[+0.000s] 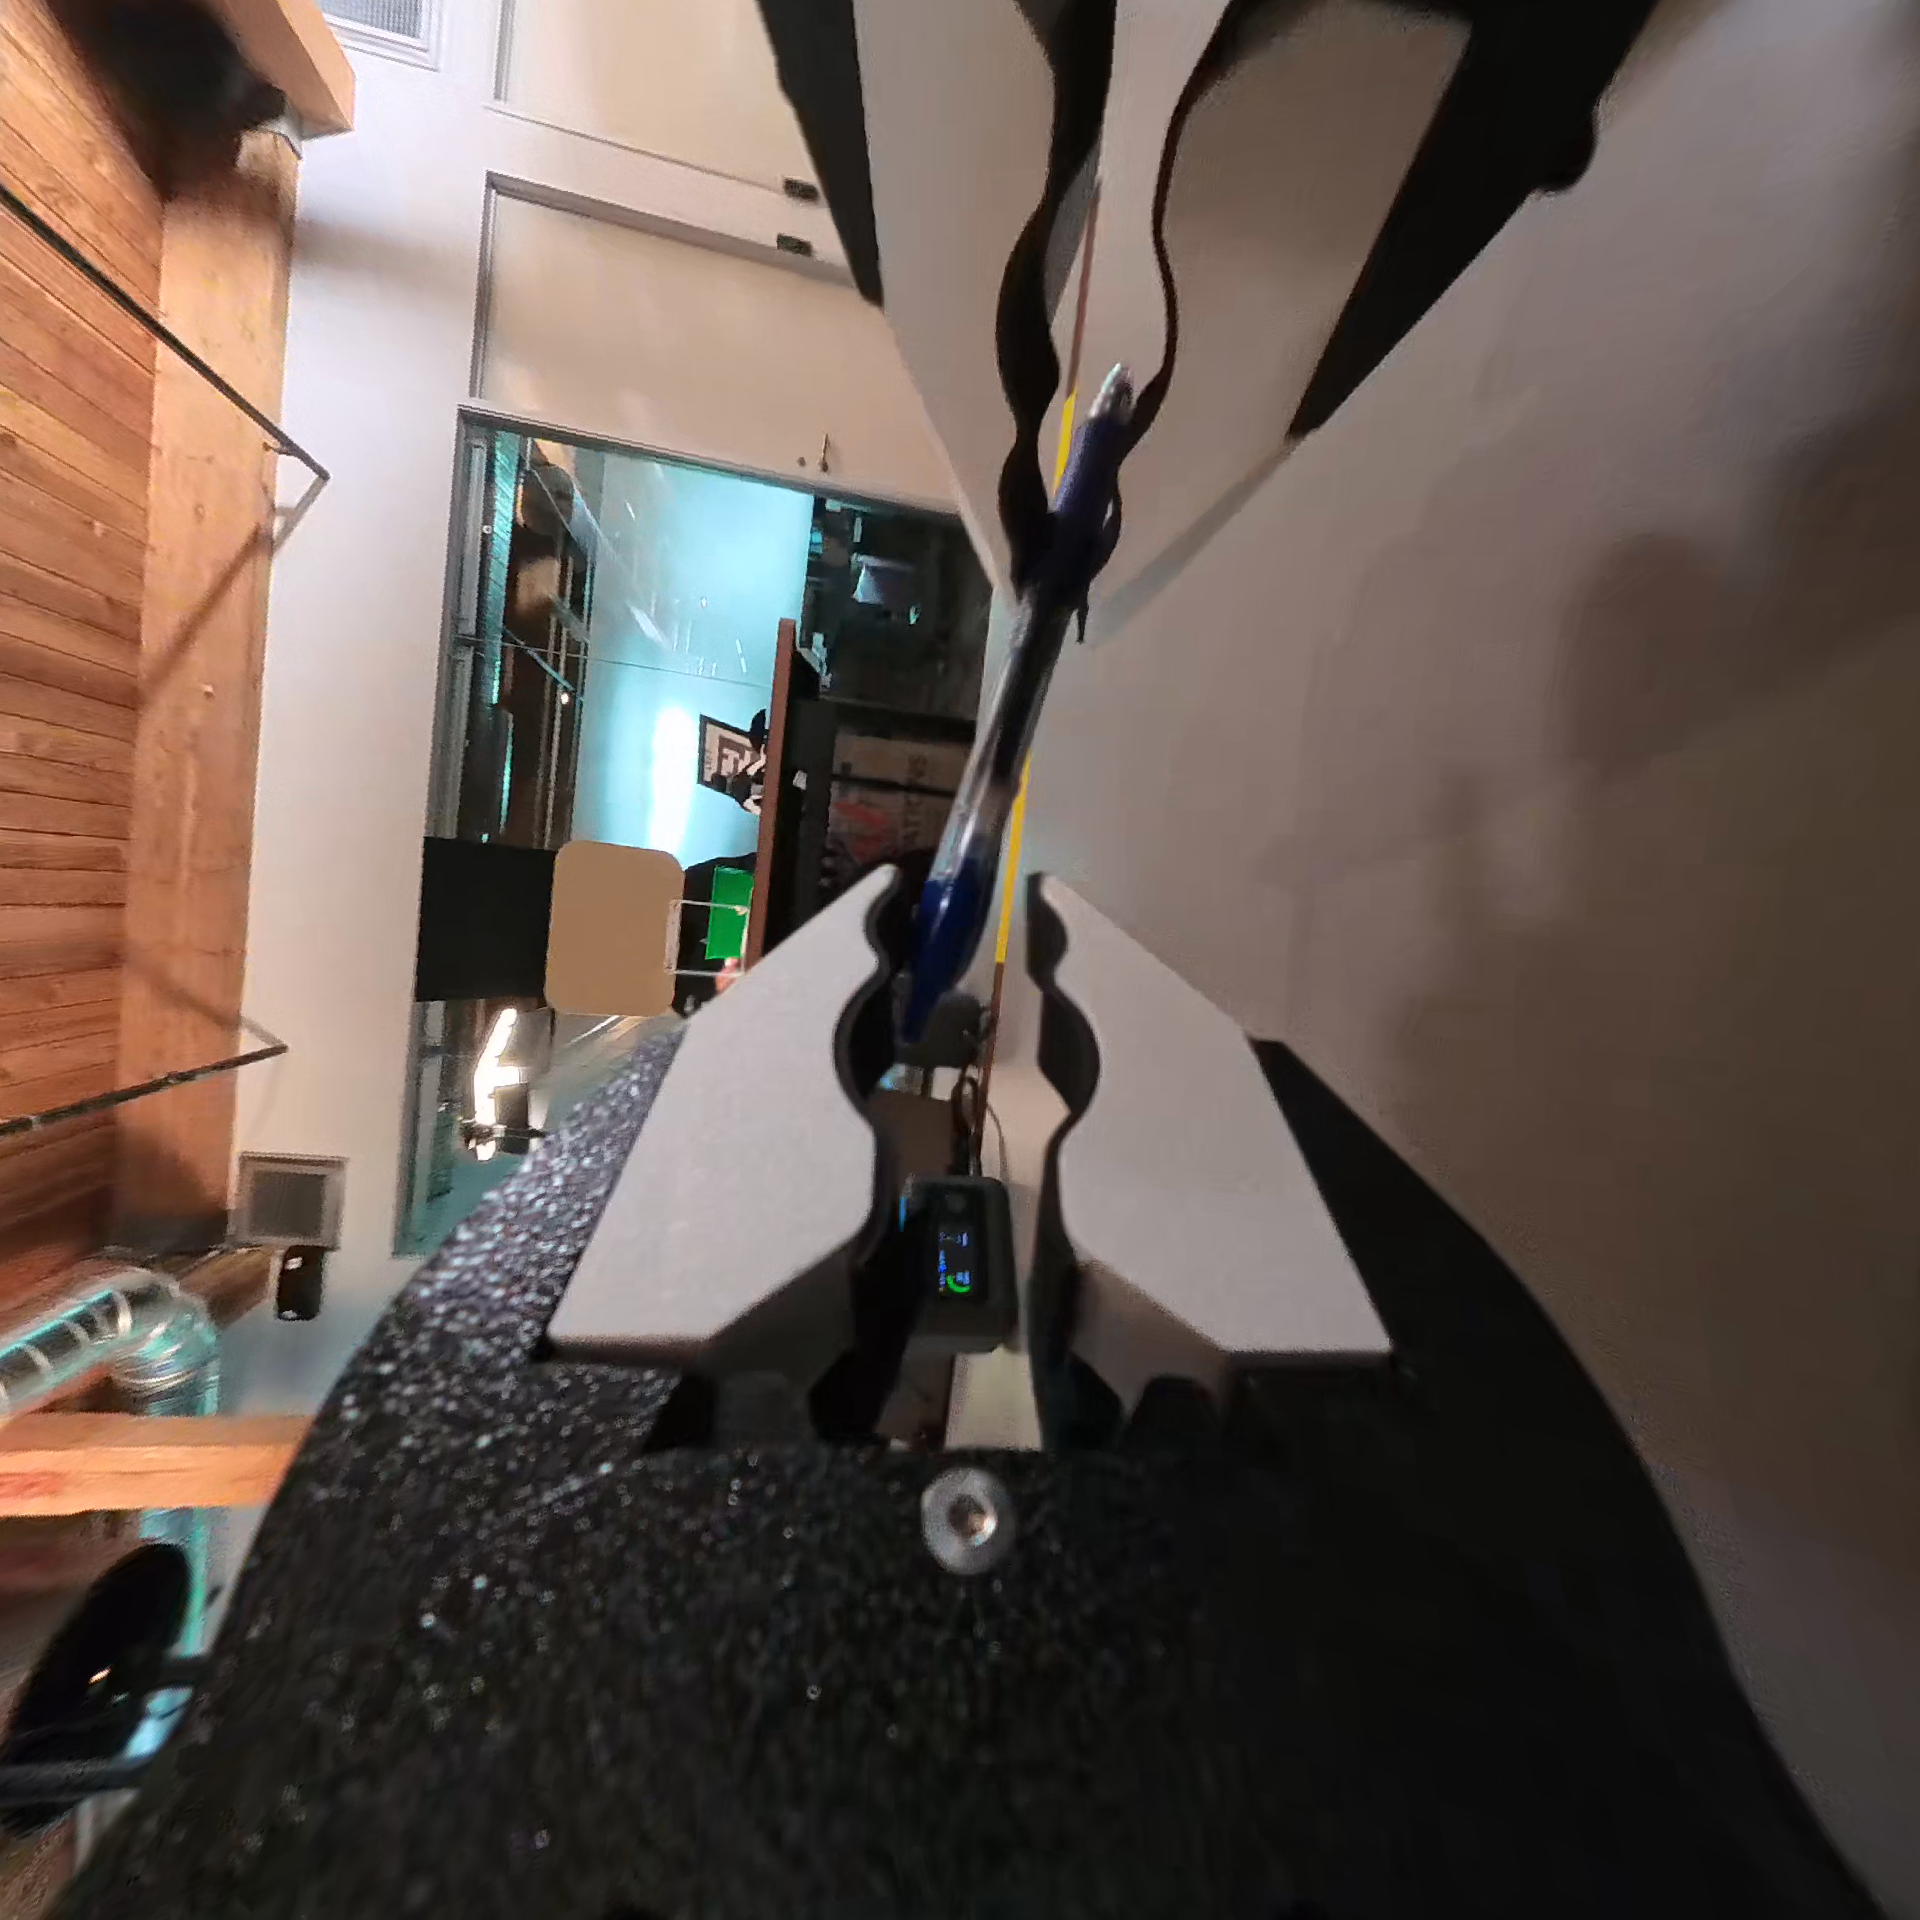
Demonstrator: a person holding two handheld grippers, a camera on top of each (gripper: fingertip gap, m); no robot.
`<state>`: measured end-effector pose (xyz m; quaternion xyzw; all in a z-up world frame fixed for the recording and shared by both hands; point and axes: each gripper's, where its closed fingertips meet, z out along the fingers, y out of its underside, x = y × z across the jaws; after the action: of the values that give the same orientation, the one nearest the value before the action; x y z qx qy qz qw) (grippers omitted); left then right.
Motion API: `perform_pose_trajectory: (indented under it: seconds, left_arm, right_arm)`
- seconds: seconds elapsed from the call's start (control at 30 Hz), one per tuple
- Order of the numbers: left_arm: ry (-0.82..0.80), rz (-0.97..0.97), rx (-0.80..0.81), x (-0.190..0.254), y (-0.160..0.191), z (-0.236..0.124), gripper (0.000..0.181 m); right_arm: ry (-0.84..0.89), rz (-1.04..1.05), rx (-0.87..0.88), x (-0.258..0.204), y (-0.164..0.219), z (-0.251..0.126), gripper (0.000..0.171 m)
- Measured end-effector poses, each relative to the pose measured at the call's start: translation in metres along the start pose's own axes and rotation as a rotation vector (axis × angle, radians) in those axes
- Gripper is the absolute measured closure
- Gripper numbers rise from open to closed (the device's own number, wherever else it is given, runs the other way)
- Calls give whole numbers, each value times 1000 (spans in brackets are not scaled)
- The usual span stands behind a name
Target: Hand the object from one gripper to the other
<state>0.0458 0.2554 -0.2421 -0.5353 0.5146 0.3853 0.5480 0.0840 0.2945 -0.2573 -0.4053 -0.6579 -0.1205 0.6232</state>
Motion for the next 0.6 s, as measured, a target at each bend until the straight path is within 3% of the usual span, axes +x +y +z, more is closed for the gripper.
perform_pose_trajectory:
  seconds: [0.1,0.17,0.23,0.33,0.47,0.6]
  left_arm:
    - [34,-6,-46,4,7,2,170]
    - [82,-115,-89,8,15,6,172]
    - [104,-296,-90,4,20,8,172]
    - [214,-718,-4,1,18,7,172]
    - [547,-1196,138,11,-2,-2,173]
    - [770,-1316,162,27,-13,-12,173]
  right_arm:
    - [-3,-10,11,-3,-2,1,161]
    - [37,14,50,4,-7,-1,158]
    - [103,35,79,16,-11,-4,138]
    - [249,24,113,40,-16,-13,115]
    - [383,-88,189,52,-30,-26,114]
    - [327,-219,229,32,-42,-22,123]
